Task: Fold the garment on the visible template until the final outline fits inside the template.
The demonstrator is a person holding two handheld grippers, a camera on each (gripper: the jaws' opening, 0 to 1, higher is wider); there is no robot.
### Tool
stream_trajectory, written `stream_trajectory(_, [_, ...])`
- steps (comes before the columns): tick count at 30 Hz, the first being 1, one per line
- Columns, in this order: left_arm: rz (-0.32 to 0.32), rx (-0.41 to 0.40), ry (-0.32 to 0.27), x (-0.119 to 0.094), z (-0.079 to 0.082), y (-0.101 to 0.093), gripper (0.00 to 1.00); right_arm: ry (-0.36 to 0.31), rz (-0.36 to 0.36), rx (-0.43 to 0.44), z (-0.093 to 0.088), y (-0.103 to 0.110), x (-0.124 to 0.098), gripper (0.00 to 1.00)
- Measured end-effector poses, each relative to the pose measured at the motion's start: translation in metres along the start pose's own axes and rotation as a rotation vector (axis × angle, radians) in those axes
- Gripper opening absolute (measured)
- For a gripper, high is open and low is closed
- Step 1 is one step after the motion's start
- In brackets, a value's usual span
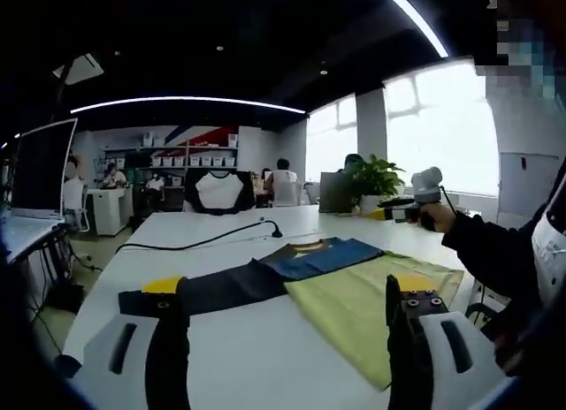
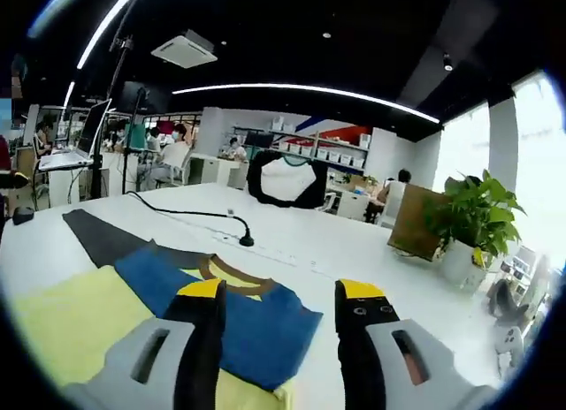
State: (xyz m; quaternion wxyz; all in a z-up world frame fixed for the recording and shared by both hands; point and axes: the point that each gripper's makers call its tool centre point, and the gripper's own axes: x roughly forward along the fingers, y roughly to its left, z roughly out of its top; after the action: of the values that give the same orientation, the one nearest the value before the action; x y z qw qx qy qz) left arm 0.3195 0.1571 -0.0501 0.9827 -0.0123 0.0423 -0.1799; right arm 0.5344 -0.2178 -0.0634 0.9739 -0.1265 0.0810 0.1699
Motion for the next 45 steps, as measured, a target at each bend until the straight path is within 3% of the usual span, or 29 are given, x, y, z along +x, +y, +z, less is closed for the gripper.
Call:
stream_trajectory(6, [0.004, 0.010, -0.010, 0.001, 0.004, -0.002, 0.97, -0.056, -0.063, 0.027, -0.007, -0.022, -0.042, 0.67])
stream_trajectory(10, [0.017, 0.017, -0.010, 0.001, 0.005, 0.001, 0.97, -0.080, -0.086, 0.084, -0.012, -0.026, -0.068, 0.76])
stream_trajectory(17, [0.042, 0.022, -0.021, -0.001, 0.008, 0.007, 0.98, -0.129, -0.114, 0.121, -0.017, -0.033, -0.108, 0.99])
stream_trajectory(19, [0.062, 0.043, -0.010, 0.000, 0.006, 0.010, 1.00, -0.183, -0.049, 0.175, -0.008, -0.026, -0.117, 0.99])
stream_trajectory(24, [0.079, 0.068, -0.016, -0.001, 0.010, 0.012, 1.00, -0.185, -0.127, 0.088, -0.008, -0.038, -0.142, 0.99])
stream_trajectory(32, [0.104, 0.054, -0.041, -0.004, 0.015, 0.021, 1.00, -0.181, -0.171, 0.091, -0.022, -0.044, -0.175, 0.99])
stream_trajectory(33, [0.109, 0.057, -0.034, -0.003, 0.015, 0.024, 1.00, -0.180, -0.177, 0.100, -0.024, -0.046, -0.180, 0.99])
stream_trajectory(35, [0.146, 0.141, 0.014, 0.002, 0.010, 0.040, 1.00, -0.176, -0.182, 0.130, -0.027, -0.048, -0.186, 0.99])
stream_trajectory(36, [0.153, 0.144, 0.053, 0.006, 0.005, 0.046, 1.00, -0.190, -0.169, 0.157, -0.026, -0.047, -0.190, 0.99])
stream_trajectory(37, [0.143, 0.141, 0.051, 0.008, 0.006, 0.047, 1.00, -0.190, -0.162, 0.170, -0.026, -0.047, -0.192, 0.99])
stream_trajectory(38, [0.094, 0.101, 0.008, 0.013, 0.013, 0.041, 1.00, -0.176, -0.160, 0.173, -0.029, -0.048, -0.195, 0.99])
stream_trajectory(40, [0.050, 0.052, -0.021, 0.017, 0.019, 0.037, 1.00, -0.189, -0.190, 0.133, -0.028, -0.054, -0.202, 0.99])
stream_trajectory(42, [0.092, 0.088, -0.029, 0.022, 0.022, 0.046, 1.00, -0.172, -0.229, 0.108, -0.031, -0.059, -0.206, 0.99])
stream_trajectory(43, [0.110, 0.108, -0.078, 0.025, 0.030, 0.052, 1.00, -0.167, -0.233, 0.110, -0.033, -0.060, -0.208, 0.99])
stream_trajectory(44, [0.103, 0.067, -0.118, 0.029, 0.036, 0.052, 1.00, -0.166, -0.232, 0.112, -0.034, -0.060, -0.209, 0.99])
stream_trajectory(45, [0.073, -0.001, -0.122, 0.033, 0.037, 0.051, 1.00, -0.163, -0.231, 0.120, -0.036, -0.061, -0.210, 0.99])
